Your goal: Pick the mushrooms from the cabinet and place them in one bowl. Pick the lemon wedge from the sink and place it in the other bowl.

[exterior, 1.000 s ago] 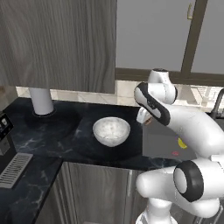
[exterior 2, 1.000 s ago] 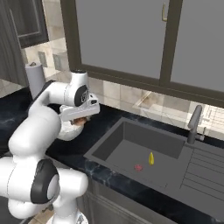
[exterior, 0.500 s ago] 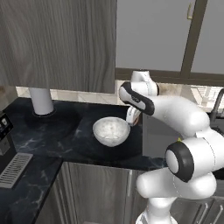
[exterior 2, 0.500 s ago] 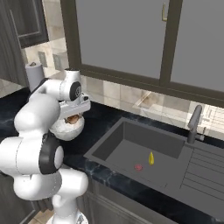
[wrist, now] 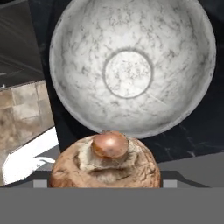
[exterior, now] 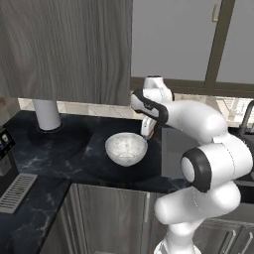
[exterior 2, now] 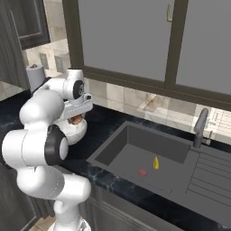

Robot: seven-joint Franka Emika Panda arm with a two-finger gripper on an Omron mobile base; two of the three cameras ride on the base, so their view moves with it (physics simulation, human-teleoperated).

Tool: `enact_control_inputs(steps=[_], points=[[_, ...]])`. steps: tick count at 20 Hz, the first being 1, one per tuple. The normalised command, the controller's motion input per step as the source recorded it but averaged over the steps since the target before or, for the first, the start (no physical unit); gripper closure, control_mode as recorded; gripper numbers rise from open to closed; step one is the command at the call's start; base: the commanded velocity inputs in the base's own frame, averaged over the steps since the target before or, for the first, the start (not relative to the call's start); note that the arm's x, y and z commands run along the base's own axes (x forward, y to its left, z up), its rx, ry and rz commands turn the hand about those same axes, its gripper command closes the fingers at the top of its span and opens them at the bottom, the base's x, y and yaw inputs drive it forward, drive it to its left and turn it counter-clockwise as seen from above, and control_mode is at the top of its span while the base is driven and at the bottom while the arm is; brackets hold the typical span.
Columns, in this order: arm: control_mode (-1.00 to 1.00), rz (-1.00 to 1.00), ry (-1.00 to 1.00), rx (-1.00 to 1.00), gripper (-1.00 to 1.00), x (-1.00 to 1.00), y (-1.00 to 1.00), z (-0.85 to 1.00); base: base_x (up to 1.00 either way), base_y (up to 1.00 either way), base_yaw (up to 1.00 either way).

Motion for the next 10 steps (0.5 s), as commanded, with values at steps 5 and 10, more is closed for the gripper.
enact_control_inputs(steps=[5,10], points=[[-1.0,0.0,0.0,0.02,1.0,0.05,0.46,-0.31,0.0,0.0,0.0],[-1.0,-0.02,-0.05,0.0,1.0,0.05,0.37,-0.2,0.0,0.0,0.0]])
